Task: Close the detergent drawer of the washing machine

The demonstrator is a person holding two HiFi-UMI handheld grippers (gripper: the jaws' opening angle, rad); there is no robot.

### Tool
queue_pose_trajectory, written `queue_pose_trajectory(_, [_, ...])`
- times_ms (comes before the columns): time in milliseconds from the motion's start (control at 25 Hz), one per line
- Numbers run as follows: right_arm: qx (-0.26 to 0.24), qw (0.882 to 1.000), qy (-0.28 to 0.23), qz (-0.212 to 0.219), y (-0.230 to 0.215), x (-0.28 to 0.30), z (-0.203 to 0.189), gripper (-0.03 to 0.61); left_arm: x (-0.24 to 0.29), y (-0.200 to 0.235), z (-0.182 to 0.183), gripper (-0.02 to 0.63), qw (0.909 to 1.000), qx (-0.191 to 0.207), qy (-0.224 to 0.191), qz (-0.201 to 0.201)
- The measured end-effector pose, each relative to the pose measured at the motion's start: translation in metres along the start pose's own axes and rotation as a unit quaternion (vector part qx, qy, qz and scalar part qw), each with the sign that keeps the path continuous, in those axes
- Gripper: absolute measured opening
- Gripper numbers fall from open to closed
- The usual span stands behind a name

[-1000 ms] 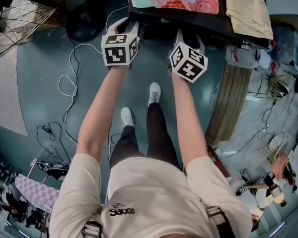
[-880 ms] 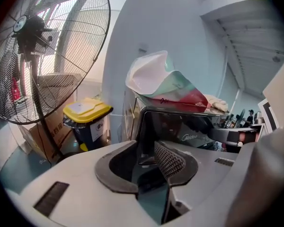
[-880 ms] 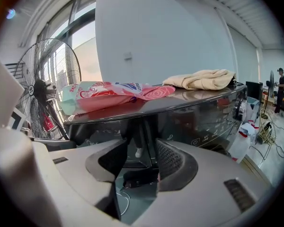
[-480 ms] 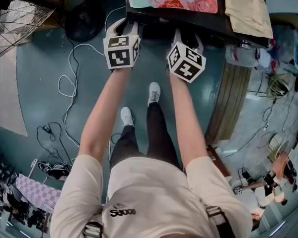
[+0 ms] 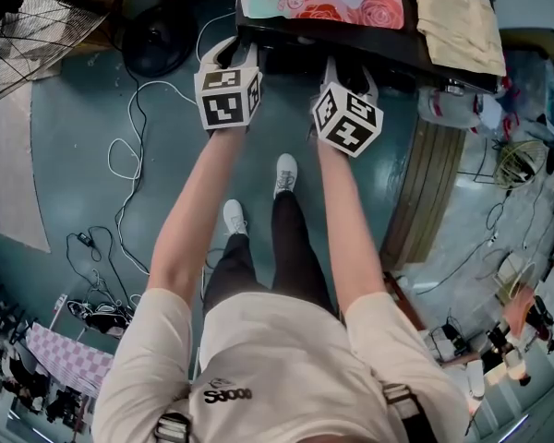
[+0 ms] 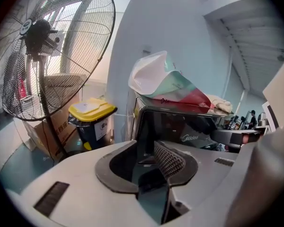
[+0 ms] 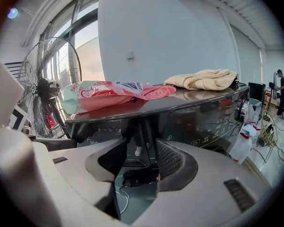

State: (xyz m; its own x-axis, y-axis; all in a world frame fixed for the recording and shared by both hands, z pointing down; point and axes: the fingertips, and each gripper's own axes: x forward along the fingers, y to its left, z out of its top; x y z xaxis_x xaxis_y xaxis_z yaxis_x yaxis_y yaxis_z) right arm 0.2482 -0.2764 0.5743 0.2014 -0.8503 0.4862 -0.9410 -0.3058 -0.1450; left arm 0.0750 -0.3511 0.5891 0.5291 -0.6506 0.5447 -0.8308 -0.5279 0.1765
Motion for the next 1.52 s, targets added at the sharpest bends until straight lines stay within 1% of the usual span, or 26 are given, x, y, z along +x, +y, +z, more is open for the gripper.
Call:
queue_pose_trajectory(200, [-0.008,1.000,0.006,0.003,0.001,-0.001,-0.001,0.176,-0.002,-0.003,-0.001,0.153,1.0000,0.004,0.004,-0.006])
queue_pose_trajectory(360, [-0.009,1.000,0.019,0.000,-0.003,0.001,-0.007,0.178,-0.006,-0.004,-0.005,0.153,1.0000,0.000,0.006,-0.003])
queue_pose_trajectory(640, [-0.017,1.000,0.021,0.007,0.003,-0.004,-0.011,0.179,-0.013,0.008,-0.015,0.152,0.9999,-0.011,0.012,0.004])
queue_pose_trajectory(720, [-0.025,0.999,0.020,0.009,0.002,-0.005,-0.010,0.179,-0.013,0.012,-0.013,0.156,0.9999,-0.006,0.009,0.004])
queue_pose_trajectory(880, [-0.049,0.999,0.018,0.007,-0.001,0.000,-0.002,0.189,-0.006,0.020,-0.003,0.193,0.9999,0.008,0.002,0.006])
queue_pose_trajectory(1080, [-0.076,0.997,0.008,-0.008,-0.004,0.001,-0.002,0.190,-0.002,0.018,0.003,0.202,0.9997,0.026,-0.002,0.003])
queue_pose_trajectory(1200, [-0.072,0.997,0.006,-0.018,-0.004,0.004,-0.001,0.192,0.001,0.019,0.004,0.206,0.9997,0.022,-0.003,0.005])
queue_pose_trajectory(1360, [-0.062,0.998,0.006,-0.030,-0.004,0.005,0.001,0.195,0.002,0.019,0.008,0.206,0.9995,0.030,0.001,0.013])
queue_pose_trajectory(1520, [-0.062,0.998,0.013,-0.024,0.000,-0.001,0.000,0.193,-0.005,0.021,0.006,0.207,0.9997,0.015,0.001,0.020])
